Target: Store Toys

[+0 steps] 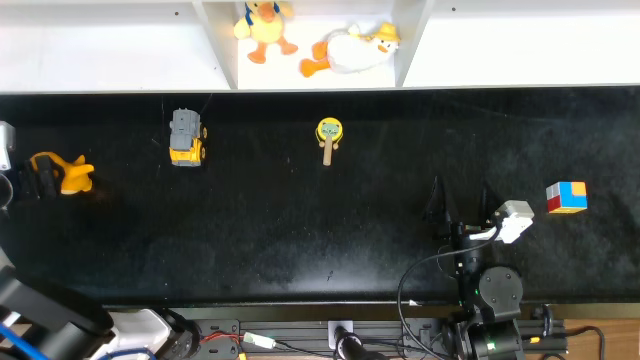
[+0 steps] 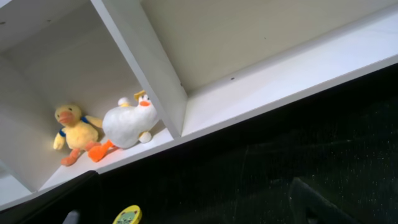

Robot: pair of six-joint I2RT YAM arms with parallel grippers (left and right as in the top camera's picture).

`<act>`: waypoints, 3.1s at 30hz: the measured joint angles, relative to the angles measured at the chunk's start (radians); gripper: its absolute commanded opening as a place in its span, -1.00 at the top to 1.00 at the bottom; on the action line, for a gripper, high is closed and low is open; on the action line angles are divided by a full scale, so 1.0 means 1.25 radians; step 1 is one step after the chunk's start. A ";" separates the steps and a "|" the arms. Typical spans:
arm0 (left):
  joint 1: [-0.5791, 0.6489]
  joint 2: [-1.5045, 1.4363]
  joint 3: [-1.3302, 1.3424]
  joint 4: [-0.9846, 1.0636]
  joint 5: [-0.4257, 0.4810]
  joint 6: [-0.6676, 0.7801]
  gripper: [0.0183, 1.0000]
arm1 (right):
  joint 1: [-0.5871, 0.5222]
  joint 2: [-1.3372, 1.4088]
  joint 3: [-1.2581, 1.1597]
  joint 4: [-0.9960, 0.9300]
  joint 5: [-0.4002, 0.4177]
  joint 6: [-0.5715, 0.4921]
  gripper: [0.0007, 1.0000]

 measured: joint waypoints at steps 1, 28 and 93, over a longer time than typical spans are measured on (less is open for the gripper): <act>0.000 0.004 -0.003 0.005 0.002 0.000 -0.83 | 0.000 0.000 0.000 0.000 0.000 0.000 -0.99; 0.000 0.016 -0.055 0.075 0.091 -0.002 0.29 | 0.000 0.000 0.000 0.000 0.000 0.000 -1.00; -0.303 0.002 0.025 0.410 -0.035 -0.285 0.50 | 0.000 0.000 0.000 0.000 0.000 0.001 -0.99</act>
